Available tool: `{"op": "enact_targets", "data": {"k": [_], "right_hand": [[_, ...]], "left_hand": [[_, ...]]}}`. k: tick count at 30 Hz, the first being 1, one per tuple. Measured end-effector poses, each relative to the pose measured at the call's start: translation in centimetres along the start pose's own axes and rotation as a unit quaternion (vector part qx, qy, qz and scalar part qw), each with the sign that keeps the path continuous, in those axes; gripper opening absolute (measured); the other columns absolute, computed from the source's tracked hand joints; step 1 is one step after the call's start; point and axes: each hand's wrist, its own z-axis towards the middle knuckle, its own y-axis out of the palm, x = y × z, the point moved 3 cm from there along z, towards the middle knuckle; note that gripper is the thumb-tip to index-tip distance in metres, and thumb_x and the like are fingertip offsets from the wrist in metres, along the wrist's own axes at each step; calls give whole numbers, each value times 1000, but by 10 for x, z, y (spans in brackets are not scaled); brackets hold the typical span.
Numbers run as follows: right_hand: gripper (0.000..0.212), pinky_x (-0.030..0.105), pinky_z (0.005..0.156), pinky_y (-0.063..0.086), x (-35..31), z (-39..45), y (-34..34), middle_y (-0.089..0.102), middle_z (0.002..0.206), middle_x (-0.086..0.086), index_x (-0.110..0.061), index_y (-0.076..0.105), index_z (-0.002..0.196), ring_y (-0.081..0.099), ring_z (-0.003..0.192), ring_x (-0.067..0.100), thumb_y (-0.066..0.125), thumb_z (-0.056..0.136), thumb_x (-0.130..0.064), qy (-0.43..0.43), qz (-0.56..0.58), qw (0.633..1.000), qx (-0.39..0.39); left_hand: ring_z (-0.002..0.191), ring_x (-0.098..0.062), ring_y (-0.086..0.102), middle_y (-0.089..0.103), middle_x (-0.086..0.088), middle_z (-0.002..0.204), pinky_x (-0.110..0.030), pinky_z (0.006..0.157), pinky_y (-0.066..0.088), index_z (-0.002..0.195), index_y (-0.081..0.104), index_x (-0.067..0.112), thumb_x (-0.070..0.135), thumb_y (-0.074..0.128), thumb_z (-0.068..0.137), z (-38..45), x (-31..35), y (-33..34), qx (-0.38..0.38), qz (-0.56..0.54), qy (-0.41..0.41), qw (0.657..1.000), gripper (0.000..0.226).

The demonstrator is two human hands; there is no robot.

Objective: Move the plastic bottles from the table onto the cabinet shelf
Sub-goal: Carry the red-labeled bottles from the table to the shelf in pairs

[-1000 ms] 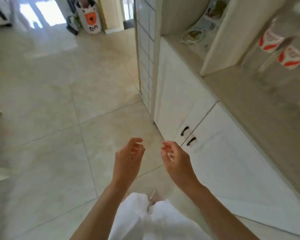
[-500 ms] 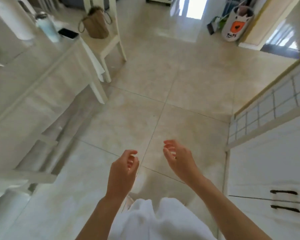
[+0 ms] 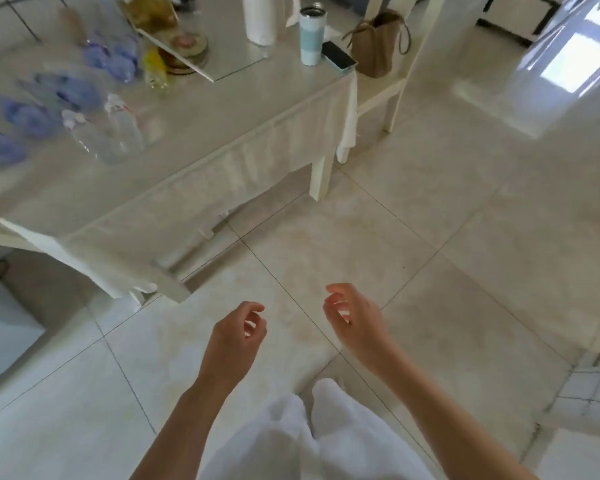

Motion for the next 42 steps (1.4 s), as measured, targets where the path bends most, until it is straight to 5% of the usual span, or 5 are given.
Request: {"op": "enact_targets", "data": {"k": [13, 22, 30, 33, 42], "right_hand": [[29, 15, 85, 47, -76, 177, 49, 64, 109, -6, -19, 55, 124, 60, 97, 4, 53, 96, -27, -69, -38, 984, -157], [28, 20, 83, 49, -142, 290, 70, 65, 105, -3, -14, 59, 120, 62, 93, 10, 54, 95, -23, -118, -61, 966, -223], [24, 12, 72, 44, -201, 367, 129, 67, 102, 0, -11, 61, 115, 62, 87, 14, 55, 94, -19, -136, -79, 956, -248], [26, 25, 81, 48, -231, 395, 157, 68, 102, 3, -10, 61, 117, 63, 87, 16, 56, 94, -19, -124, -69, 959, -245], [30, 21, 73, 43, -312, 478, 248, 67, 97, 3, -8, 61, 118, 64, 86, 19, 60, 90, -22, -84, -91, 966, -227]], "left_hand": [[81, -1, 61, 67, 11, 95, -22, 74, 52, 108, 64, 25, 23, 56, 92, 135, 28, -37, 91, -10, -89, 992, 17], [78, 4, 60, 66, 13, 92, -21, 66, 45, 104, 66, 26, 22, 57, 89, 217, 15, -105, 190, -59, -179, 964, 17], [73, 0, 64, 68, 13, 83, -6, 55, 38, 89, 67, 25, 17, 60, 88, 275, -34, -167, 221, -94, -228, 944, 10], [77, -3, 64, 65, 16, 80, -13, 61, 42, 91, 67, 26, 16, 59, 87, 306, -56, -204, 217, -96, -232, 943, 13], [85, -24, 64, 66, 0, 91, -29, 72, 45, 100, 67, 17, 12, 61, 86, 400, -117, -316, 226, -120, -258, 932, 16]]}}
